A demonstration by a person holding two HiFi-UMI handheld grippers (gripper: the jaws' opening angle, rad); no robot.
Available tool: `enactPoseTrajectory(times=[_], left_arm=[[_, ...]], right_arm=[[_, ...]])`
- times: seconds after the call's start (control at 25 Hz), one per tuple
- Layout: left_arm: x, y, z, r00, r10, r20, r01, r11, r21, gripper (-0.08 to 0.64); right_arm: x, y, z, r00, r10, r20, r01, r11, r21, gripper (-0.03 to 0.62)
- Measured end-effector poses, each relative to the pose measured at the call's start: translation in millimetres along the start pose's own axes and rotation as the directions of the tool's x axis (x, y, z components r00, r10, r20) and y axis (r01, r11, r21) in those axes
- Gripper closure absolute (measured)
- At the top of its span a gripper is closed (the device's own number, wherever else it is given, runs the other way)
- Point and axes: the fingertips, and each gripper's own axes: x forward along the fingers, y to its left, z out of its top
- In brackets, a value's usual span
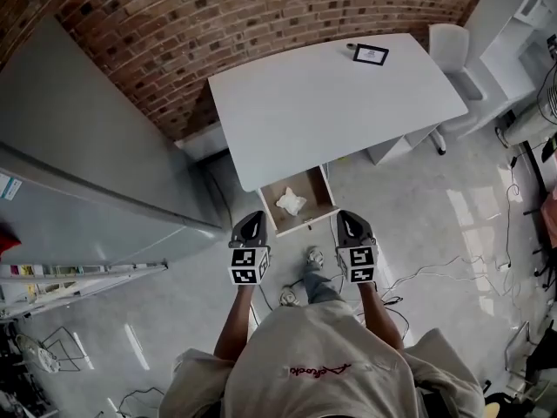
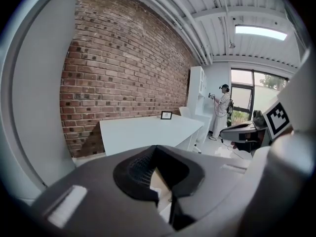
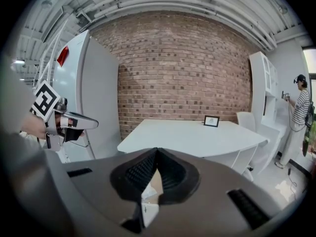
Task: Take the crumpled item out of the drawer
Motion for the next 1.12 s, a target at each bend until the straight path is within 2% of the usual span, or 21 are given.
enactPoseTrajectory(times=[0.44,0.8,1.12], left_arm=[[51.1,-5.8,-7.0,0.992,0.059,-0.11,-0.057,0.998,0.02,0.551],[67.1,-12.0,-30.4,0.98,0.093,-0.178,-0.089,0.996,0.033,0.551],[79.3,-5.4,-57.5,0.968,0.128,-0.214,-0.125,0.992,0.029,0.551]], right_arm=[[53.8,-42.3,-11.7,0.993,0.11,-0.036,-0.109,0.994,0.033,0.58],[88.7,-44.3,-36.6,0.98,0.193,-0.05,-0.19,0.98,0.061,0.58],[105.3,-44.1,-60.5,0.972,0.223,-0.069,-0.218,0.973,0.078,0.58]])
